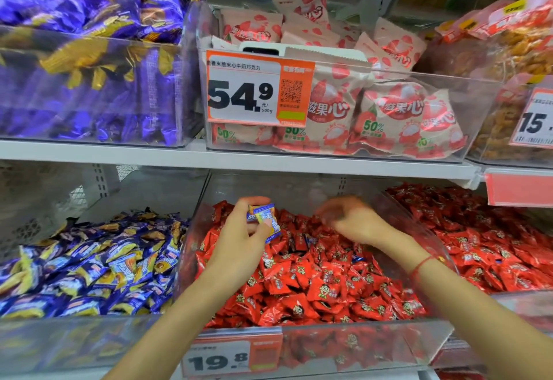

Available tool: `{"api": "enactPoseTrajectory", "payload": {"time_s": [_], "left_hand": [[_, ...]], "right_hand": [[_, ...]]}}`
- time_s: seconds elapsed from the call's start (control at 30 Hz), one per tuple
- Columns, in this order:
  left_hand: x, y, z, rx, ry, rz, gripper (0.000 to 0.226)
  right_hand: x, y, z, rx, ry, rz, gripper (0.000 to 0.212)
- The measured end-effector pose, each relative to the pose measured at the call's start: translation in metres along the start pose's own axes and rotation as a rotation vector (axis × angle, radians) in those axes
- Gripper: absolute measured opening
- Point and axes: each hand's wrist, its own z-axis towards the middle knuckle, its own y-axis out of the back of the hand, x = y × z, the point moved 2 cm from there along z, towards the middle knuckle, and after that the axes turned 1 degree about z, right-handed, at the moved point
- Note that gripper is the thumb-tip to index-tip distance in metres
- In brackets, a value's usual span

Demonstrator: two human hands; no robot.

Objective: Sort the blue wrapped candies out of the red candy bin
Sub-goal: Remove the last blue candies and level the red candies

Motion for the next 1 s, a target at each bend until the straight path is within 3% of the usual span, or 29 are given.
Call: {"api": "enactPoseTrajectory", "payload": {"time_s": [0.17, 0.27, 0.37, 0.5, 0.6, 0.7, 0.8, 0.93, 1.0], "left_hand": [[-0.002, -0.001, -0.003, 0.021, -0.050, 0.101, 0.030], [-0.003, 0.001, -0.004, 0.032, -0.033, 0.120, 0.028], [-0.005, 0.001, -0.005, 0.031, -0.019, 0.118, 0.027], [-0.006, 0.000, -0.005, 0.027, -0.015, 0.084, 0.026], [-0.008, -0.002, -0.006, 0.024, -0.042, 0.068, 0.029], [-0.009, -0.005, -0.005, 0.042, -0.078, 0.054, 0.036], [-0.012, -0.009, -0.004, 0.069, -0.051, -0.027, 0.037], [-0.016, -0.015, -0.004, 0.080, 0.118, -0.297, 0.015], [-0.016, -0.018, -0.005, 0.104, 0.120, -0.336, 0.018]], "right_hand": [[-0.007, -0.029, 0.026, 0.128, -0.011, -0.589, 0.025], [-0.005, -0.049, 0.030, 0.184, -0.044, -0.729, 0.039], [0.000, -0.051, 0.030, 0.146, -0.042, -0.746, 0.036], [-0.009, -0.027, 0.024, 0.042, -0.105, -0.456, 0.017], [-0.011, -0.005, 0.006, -0.075, -0.174, 0.091, 0.018], [0.010, 0.006, -0.025, -0.016, -0.159, 0.666, 0.025], [0.039, 0.004, -0.048, 0.032, 0.018, 0.672, 0.032], [0.055, -0.001, -0.059, -0.200, 0.095, 0.630, 0.023], [0.058, -0.004, -0.064, -0.244, 0.146, 0.635, 0.015]]}}
